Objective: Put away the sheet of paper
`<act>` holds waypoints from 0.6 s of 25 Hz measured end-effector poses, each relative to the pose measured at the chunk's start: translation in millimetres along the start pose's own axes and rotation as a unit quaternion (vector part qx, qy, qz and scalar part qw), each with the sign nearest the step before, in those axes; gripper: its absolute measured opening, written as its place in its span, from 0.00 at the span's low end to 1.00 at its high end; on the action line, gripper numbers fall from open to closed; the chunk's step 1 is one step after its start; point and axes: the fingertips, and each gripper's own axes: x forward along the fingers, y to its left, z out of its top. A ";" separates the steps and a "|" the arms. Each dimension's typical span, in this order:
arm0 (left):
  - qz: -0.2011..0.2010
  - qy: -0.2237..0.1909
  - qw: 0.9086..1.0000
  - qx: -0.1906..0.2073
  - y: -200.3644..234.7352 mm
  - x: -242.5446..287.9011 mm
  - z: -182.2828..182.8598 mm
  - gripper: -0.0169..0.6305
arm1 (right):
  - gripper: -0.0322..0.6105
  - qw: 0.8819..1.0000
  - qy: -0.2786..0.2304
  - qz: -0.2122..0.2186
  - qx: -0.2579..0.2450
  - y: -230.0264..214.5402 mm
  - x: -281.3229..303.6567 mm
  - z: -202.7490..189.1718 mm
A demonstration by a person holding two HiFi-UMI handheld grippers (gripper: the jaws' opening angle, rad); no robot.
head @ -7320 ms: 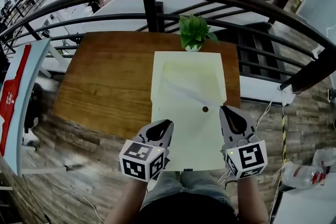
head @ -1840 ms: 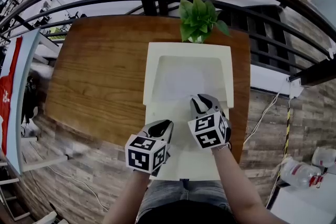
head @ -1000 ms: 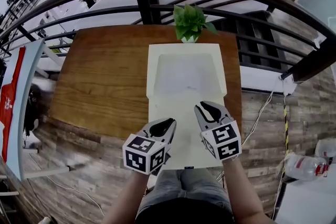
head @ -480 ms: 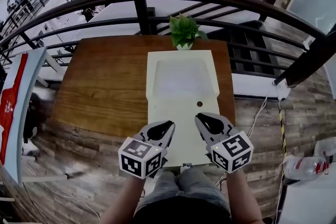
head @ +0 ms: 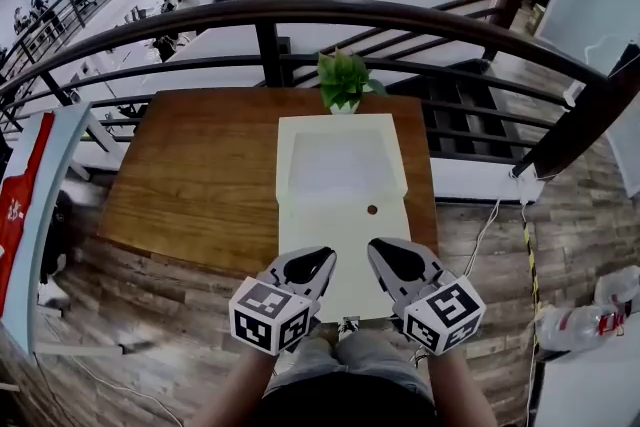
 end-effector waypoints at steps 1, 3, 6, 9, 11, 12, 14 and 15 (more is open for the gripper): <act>0.001 -0.003 1.000 0.002 -1.0 -1.6 1.3 0.08 | 0.10 1.000 -0.003 -0.006 0.001 0.0 -3.1 0.6; 0.004 -0.007 1.000 0.004 -2.0 -4.7 3.5 0.08 | 0.10 1.000 -0.010 -0.020 0.005 -0.8 -8.5 1.8; 0.007 -0.007 1.000 0.007 -2.9 -8.0 3.7 0.08 | 0.10 0.999 -0.006 -0.035 0.006 -1.1 -13.3 -0.7; 0.012 -0.002 1.000 0.006 -5.0 -11.9 0.0 0.08 | 0.10 0.999 0.004 -0.036 0.005 3.9 -15.4 -7.4; 0.014 0.001 1.000 0.005 -6.4 -13.4 -2.3 0.08 | 0.10 0.999 0.007 -0.038 0.003 6.4 -16.6 -10.7; 0.014 0.002 1.000 0.005 -7.2 -13.4 -3.3 0.08 | 0.10 0.999 0.009 -0.040 0.003 6.8 -17.3 -12.5; 0.014 0.002 1.000 0.005 -9.6 -13.0 -5.2 0.08 | 0.10 0.999 0.010 -0.040 0.003 7.6 -19.1 -15.1; 0.015 0.002 1.000 0.005 -10.6 -13.0 -6.3 0.08 | 0.10 0.999 0.011 -0.039 0.003 8.6 -19.8 -16.0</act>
